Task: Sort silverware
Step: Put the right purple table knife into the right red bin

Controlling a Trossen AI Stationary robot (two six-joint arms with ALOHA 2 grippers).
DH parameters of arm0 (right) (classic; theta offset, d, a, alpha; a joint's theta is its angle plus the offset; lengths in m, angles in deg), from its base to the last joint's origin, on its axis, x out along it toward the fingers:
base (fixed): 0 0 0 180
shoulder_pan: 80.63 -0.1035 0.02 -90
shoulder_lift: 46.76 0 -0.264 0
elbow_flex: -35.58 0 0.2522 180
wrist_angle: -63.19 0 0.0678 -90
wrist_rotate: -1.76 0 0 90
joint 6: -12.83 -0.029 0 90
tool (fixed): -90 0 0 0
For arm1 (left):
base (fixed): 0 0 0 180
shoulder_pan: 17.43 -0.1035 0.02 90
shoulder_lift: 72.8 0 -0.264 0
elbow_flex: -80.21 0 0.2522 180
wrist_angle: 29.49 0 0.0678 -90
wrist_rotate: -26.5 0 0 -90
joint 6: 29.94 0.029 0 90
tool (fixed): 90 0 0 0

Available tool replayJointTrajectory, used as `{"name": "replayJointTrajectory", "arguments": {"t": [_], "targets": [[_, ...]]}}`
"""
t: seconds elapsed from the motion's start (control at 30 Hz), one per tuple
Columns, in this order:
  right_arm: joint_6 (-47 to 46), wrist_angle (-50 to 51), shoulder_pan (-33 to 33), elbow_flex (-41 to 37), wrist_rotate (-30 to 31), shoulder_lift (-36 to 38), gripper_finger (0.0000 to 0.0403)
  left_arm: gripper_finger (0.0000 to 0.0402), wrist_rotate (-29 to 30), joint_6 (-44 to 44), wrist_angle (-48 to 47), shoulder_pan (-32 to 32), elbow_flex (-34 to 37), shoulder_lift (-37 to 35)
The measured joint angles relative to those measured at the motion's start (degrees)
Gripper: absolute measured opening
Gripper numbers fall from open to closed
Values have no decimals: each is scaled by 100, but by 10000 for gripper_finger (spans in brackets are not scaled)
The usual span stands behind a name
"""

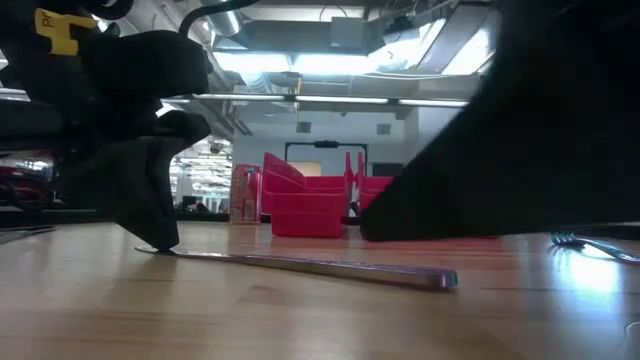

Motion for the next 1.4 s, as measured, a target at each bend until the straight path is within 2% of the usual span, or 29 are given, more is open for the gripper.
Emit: {"name": "replayJointTrajectory", "arguments": {"t": [0.13, 0.23, 0.43, 0.63, 0.9, 1.4], "targets": [[15, -39, 235, 0, -376, -72, 261, 0, 12, 19, 4, 7, 2, 0], [417, -32, 281, 0, -435, -92, 261, 0, 26, 19, 3, 7, 2, 2], [580, -152, 204, 0, -61, -251, 261, 0, 30, 140, 3, 7, 2, 2], [574, -724, 13, -9, 795, -561, 261, 0, 33, 132, 10, 7, 7, 2], [333, -773, 50, 0, 587, -616, 261, 0, 35, 132, 15, 5, 7, 2], [300, -777, 143, 9, 669, -632, 261, 0, 37, 136, 18, 4, 4, 2]]}}
